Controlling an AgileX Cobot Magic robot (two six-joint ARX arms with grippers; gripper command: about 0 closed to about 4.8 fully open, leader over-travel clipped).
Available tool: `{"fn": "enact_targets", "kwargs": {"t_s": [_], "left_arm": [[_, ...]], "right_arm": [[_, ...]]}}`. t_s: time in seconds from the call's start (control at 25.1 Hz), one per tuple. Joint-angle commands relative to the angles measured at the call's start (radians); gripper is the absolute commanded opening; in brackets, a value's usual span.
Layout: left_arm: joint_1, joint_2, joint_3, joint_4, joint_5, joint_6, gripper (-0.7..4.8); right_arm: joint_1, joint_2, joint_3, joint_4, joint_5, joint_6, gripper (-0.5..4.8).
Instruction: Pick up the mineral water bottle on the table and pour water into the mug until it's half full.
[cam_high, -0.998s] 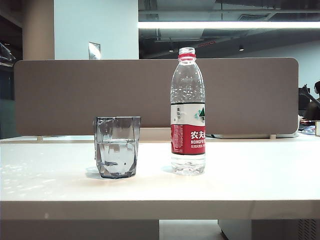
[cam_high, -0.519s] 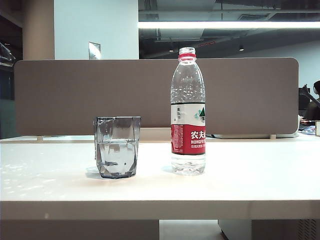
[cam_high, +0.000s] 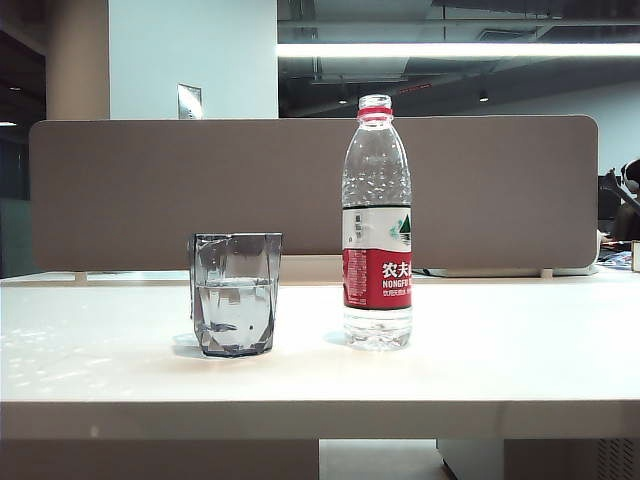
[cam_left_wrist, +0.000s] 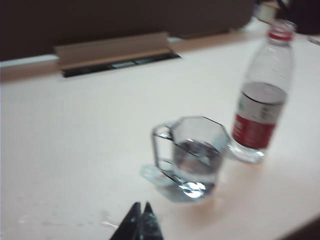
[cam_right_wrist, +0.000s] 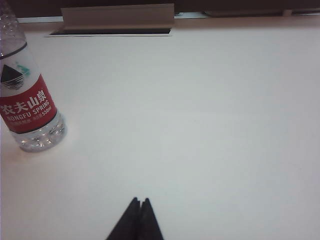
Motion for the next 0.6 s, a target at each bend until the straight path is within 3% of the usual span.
{"fn": "enact_targets", "kwargs": {"t_s": [0.04, 0.32, 0.6], "left_arm": [[0.128, -0.078, -0.092, 0.088, 0.032, -0.002, -0.05], [0.259, -0.155, -0.262, 0.203, 0.04, -0.002, -0.05], [0.27, -0.212, -0.379, 0.161, 0.018, -0.013, -0.05]], "right_arm": [[0.0, -0.001, -0.007, 0.013, 0.005, 0.0, -0.05], [0.0, -0.001, -0.007, 0.013, 0.005, 0.0, -0.05], [0.0, -0.001, -0.007, 0.013, 0.005, 0.0, -0.05]]}}
